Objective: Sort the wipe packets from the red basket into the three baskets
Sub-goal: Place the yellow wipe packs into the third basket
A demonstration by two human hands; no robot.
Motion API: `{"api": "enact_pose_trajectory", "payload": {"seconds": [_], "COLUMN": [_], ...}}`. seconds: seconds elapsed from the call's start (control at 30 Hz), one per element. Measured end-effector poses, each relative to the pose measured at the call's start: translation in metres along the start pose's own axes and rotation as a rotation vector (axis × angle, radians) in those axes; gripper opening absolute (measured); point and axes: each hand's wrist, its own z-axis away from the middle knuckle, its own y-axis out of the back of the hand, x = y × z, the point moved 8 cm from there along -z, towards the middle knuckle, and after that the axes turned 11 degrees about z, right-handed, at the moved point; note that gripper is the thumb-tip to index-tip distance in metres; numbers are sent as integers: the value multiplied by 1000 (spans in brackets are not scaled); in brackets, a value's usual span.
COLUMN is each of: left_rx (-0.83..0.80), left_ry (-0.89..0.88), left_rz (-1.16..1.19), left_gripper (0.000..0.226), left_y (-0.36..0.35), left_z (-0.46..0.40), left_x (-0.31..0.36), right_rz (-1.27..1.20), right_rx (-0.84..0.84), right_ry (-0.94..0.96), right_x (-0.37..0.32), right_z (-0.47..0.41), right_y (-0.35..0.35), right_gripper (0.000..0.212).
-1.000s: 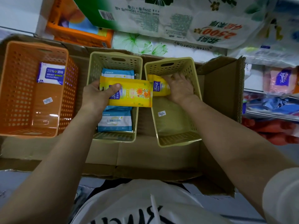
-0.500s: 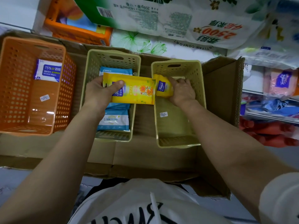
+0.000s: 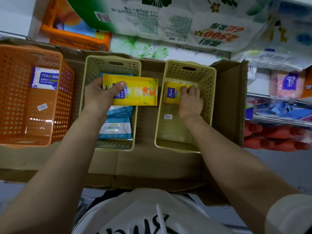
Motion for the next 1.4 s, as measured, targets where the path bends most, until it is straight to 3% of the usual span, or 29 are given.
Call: {"api": "enact_pose_trajectory", "payload": {"seconds": [0.23,0.37,0.43,0.53,0.6,0.67,0.77,0.87,0.97,1.07,1.17,1.3,1.4], "left_rx": [-30,-89,-133,-226,-248,-244,-212,-215,-232,-209,-220,-229,-229], "left_ry": [16,6,4,10,18,11,-48,22,105,164,180,185,191], "left_rz": [-51,-88,-102,-100,-81,-83,-215,-302,-264,-187,-111,-58,-36], "left_gripper": [29,28,28,25,26,31,50,67,58,53,48,47,46], "left_y": [-6,-26,-40,-68,-85,-99,-110,-118,-119,-112,-108,-105,-105], "left_z": [3,7,10,17,22,28,37,50,53,47,43,42,43], "left_x": [-6,1,5,9,7,-2,-20,-48,-71,-81,-80,-80,-82], "right_rz": [-538,-902,-1026,-1246,-1180,-1102,-1043,-759,-472,-347,-336,-338,-207], "right_rx": [16,-139,-120,-246,-409,-470,-357,-146,-93,-222,-320,-340,-344], "right_ry": [9,-152,-193,35,245,294,135,-59,-50,94,177,197,198], "right_x": [14,28,38,30,19,22,54,94,103,78,49,29,22], "right_z": [-5,-3,2,22,37,41,27,16,17,19,21,12,7], "right_y": [-13,-5,23,69,86,88,75,62,60,44,22,4,-8], "right_gripper": [53,43,33,22,24,20,16,39,55,62,65,62,60]}}
